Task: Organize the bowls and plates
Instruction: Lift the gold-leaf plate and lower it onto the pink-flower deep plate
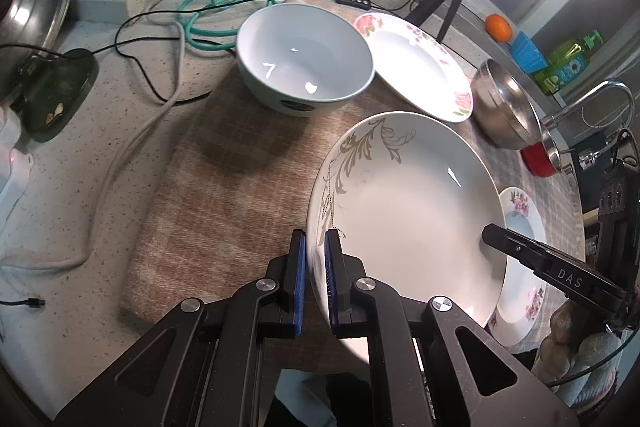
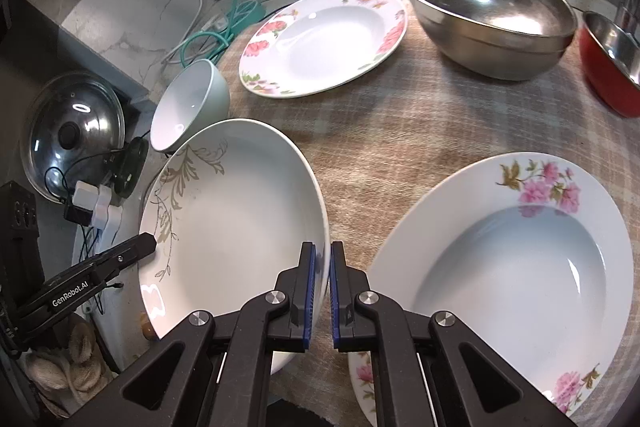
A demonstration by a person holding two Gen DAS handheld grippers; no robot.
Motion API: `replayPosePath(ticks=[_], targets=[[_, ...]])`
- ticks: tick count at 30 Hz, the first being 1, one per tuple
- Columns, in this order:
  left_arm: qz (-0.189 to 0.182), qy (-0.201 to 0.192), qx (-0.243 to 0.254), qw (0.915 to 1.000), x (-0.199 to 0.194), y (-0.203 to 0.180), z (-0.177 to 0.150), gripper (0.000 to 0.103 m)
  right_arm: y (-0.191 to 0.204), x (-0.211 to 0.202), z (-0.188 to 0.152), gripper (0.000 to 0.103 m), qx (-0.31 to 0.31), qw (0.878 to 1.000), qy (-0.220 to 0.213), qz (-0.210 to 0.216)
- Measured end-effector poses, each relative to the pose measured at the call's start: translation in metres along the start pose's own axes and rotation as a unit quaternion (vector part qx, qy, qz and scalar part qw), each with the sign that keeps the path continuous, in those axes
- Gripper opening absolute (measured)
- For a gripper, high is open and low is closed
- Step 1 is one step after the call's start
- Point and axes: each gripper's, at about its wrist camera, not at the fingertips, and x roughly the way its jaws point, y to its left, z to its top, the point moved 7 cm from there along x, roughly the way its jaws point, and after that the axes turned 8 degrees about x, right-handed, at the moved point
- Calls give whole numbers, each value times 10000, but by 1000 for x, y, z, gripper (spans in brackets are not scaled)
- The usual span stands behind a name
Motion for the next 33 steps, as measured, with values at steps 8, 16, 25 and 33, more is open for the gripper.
replayPosePath(ticks=[8, 16, 25, 33], targets=[[-131, -68, 237, 9996, -3, -24, 7, 7, -18, -21, -1, 6, 192, 9997, -165, 7], [-309, -40, 489, 9983, 0, -53, 9, 7, -44, -40, -7, 6, 451, 9985, -312, -76], [-498, 61, 815, 9954, 10, -89, 7, 7, -81, -61, -15, 6, 779, 9956, -465, -223], [-637, 151, 1060, 9922, 19, -117, 6, 7, -113, -76, -22, 6, 1028, 9925, -557, -361]])
